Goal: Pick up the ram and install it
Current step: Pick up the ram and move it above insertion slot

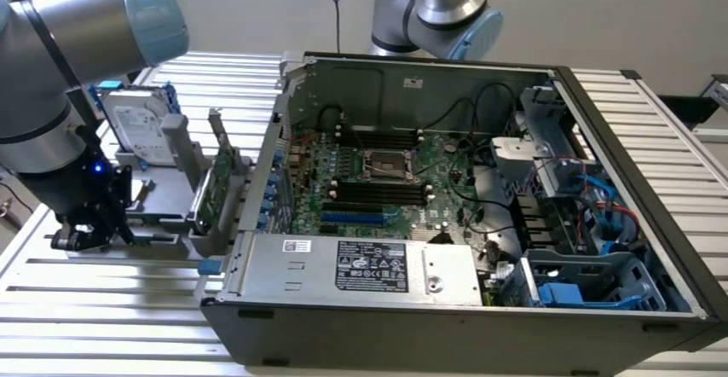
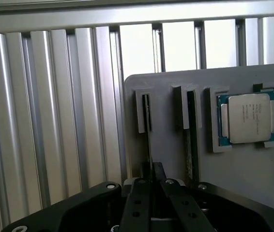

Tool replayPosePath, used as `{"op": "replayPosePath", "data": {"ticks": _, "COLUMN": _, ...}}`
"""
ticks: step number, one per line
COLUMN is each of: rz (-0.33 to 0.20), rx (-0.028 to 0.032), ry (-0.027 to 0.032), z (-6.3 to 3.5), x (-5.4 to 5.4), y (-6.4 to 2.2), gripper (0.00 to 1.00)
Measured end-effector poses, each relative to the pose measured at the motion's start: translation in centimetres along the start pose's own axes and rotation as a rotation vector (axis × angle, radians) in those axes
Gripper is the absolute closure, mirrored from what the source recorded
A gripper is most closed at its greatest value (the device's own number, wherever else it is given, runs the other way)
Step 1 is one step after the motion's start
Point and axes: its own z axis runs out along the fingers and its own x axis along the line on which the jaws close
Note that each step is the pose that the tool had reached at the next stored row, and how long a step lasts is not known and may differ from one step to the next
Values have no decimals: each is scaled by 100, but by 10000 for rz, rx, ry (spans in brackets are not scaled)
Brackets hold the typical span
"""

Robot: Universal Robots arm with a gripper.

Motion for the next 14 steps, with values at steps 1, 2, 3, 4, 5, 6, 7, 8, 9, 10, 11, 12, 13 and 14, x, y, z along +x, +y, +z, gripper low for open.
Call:
{"op": "replayPosePath", "data": {"ticks": 1, "rz": 23, "rx": -3, "ry": -1, "z": 0, "x": 0, "y": -2, "gripper": 86}}
{"op": "replayPosePath", "data": {"ticks": 2, "rz": 40, "rx": -8, "ry": -1, "z": -1, "x": 0, "y": -4, "gripper": 86}}
{"op": "replayPosePath", "data": {"ticks": 3, "rz": 55, "rx": -15, "ry": -2, "z": -4, "x": -1, "y": -6, "gripper": 86}}
{"op": "replayPosePath", "data": {"ticks": 4, "rz": 67, "rx": -21, "ry": -5, "z": -8, "x": -1, "y": -7, "gripper": 86}}
{"op": "replayPosePath", "data": {"ticks": 5, "rz": 77, "rx": -26, "ry": -8, "z": -14, "x": -1, "y": -8, "gripper": 86}}
{"op": "replayPosePath", "data": {"ticks": 6, "rz": 84, "rx": -34, "ry": -11, "z": -23, "x": -2, "y": -9, "gripper": 86}}
{"op": "replayPosePath", "data": {"ticks": 7, "rz": 89, "rx": -43, "ry": -16, "z": -35, "x": -2, "y": -10, "gripper": 86}}
{"op": "replayPosePath", "data": {"ticks": 8, "rz": 94, "rx": -52, "ry": -21, "z": -48, "x": -3, "y": -10, "gripper": 86}}
{"op": "replayPosePath", "data": {"ticks": 9, "rz": 96, "rx": -59, "ry": -26, "z": -64, "x": -3, "y": -12, "gripper": 86}}
{"op": "replayPosePath", "data": {"ticks": 10, "rz": 99, "rx": -67, "ry": -31, "z": -81, "x": -4, "y": -13, "gripper": 86}}
{"op": "replayPosePath", "data": {"ticks": 11, "rz": 100, "rx": -74, "ry": -35, "z": -100, "x": -5, "y": -13, "gripper": 86}}
{"op": "replayPosePath", "data": {"ticks": 12, "rz": 101, "rx": -81, "ry": -43, "z": -119, "x": -6, "y": -15, "gripper": 86}}
{"op": "replayPosePath", "data": {"ticks": 13, "rz": 101, "rx": -87, "ry": -50, "z": -139, "x": -7, "y": -16, "gripper": 86}}
{"op": "replayPosePath", "data": {"ticks": 14, "rz": 102, "rx": -95, "ry": -58, "z": -161, "x": -8, "y": -17, "gripper": 86}}
